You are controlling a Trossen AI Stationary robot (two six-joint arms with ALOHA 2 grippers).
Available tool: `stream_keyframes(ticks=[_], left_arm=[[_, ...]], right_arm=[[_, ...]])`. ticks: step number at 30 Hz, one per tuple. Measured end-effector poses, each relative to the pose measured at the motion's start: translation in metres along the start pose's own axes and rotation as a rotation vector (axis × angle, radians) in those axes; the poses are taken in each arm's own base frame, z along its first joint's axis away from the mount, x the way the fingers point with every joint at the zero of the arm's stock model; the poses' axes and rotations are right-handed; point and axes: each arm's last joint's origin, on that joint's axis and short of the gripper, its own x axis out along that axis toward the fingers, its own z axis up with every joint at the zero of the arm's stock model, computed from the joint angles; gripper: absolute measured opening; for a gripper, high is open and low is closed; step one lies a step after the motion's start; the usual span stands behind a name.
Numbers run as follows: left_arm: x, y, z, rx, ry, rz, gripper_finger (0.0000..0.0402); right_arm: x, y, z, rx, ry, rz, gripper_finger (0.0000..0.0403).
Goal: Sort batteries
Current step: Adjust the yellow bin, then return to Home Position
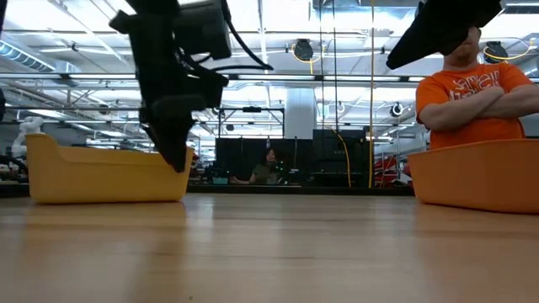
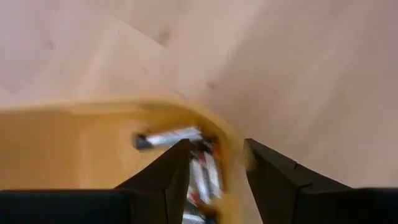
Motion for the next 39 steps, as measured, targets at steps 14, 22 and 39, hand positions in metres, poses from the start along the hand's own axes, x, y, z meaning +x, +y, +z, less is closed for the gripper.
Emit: stream_keyframes(ticks=[14, 22, 39], left_arm=[[0.006, 0.021, 0.02, -0.02, -0.119, 0.108, 0.016], [0.006, 0.022, 0.026, 0.016, -0.17, 0.109, 0.016], [-0.017, 0.013, 0.012, 0.16, 0.043, 0.084, 0.0166]], right_arm=[[0.0, 0.0, 0.0, -0.007, 0.0, -0.002, 0.0075], [0.0, 0.0, 0.0, -0.004, 0.0, -0.003, 0.0075], [0.032, 0.014, 0.001, -0.008, -0.002, 0.038, 0.0075]])
